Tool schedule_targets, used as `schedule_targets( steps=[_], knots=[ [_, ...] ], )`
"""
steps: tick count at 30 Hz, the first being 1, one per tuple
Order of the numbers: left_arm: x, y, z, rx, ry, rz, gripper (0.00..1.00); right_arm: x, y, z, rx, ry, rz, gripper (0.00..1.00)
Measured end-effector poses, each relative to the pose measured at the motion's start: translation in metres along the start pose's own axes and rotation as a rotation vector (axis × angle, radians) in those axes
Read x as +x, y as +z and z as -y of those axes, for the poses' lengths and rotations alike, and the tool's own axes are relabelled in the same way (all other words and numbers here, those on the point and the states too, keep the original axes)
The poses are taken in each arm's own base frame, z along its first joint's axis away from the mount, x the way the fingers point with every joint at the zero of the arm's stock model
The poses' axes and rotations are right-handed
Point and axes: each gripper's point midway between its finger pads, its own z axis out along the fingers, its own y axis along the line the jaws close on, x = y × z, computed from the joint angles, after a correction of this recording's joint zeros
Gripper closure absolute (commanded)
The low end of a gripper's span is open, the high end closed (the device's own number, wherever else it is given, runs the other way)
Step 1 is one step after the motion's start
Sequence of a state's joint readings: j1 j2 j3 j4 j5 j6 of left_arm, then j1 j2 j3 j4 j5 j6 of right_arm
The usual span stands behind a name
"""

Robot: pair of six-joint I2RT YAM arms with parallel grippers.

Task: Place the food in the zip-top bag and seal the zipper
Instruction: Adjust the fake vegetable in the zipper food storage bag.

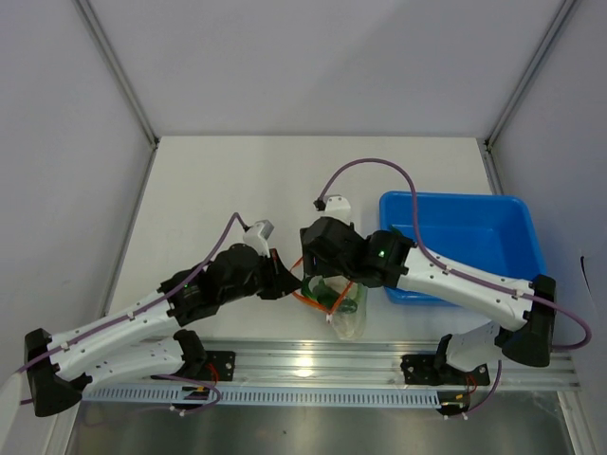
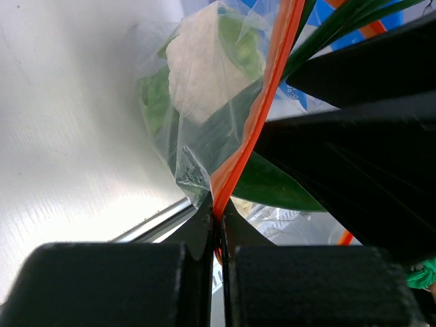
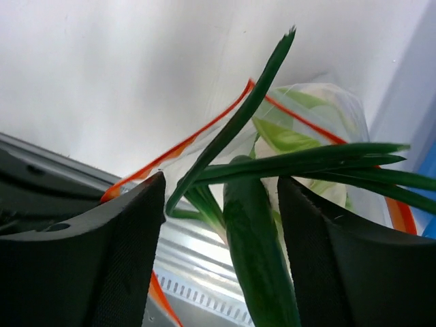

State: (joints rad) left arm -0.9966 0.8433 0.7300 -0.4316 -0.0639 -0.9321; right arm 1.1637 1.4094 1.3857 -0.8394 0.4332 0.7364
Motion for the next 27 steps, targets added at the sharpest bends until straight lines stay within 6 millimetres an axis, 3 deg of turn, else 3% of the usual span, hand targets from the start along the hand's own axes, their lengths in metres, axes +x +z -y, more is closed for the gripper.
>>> schedule_targets(
  steps=[6, 9, 10, 12, 15, 19, 26, 27],
  knots=[
    [0.000, 0.000, 0.001, 0.004, 0.000, -0.003, 0.99, 0.002, 0.016, 0.005, 0.041, 0.021, -0.006, 0.34],
    [0.001, 0.000, 0.001, 0.006, 0.000, -0.006, 0.99, 0.007, 0.026, 0.007, 0.054, 0.017, -0.012, 0.49],
    [0.001, 0.000, 0.001, 0.007, 0.001, -0.008, 1.00, 0.009, 0.030, 0.007, 0.059, 0.016, -0.016, 0.62],
    [0.002, 0.000, 0.001, 0.007, 0.002, -0.010, 0.99, 0.013, 0.035, 0.007, 0.067, 0.008, -0.023, 0.75],
    [0.002, 0.000, 0.001, 0.007, 0.009, -0.012, 0.99, 0.016, 0.043, 0.003, 0.058, 0.016, -0.023, 0.88],
    [0.004, 0.001, -0.002, -0.004, 0.017, -0.023, 0.99, 0.026, 0.051, 0.000, 0.045, 0.015, -0.026, 0.98],
    [0.015, 0.003, -0.014, -0.054, 0.030, -0.071, 0.99, 0.070, 0.078, 0.008, 0.072, -0.029, -0.088, 1.00],
    [0.016, 0.003, -0.015, -0.058, 0.031, -0.074, 0.99, 0.076, 0.080, 0.010, 0.080, -0.035, -0.098, 0.92]
  ],
)
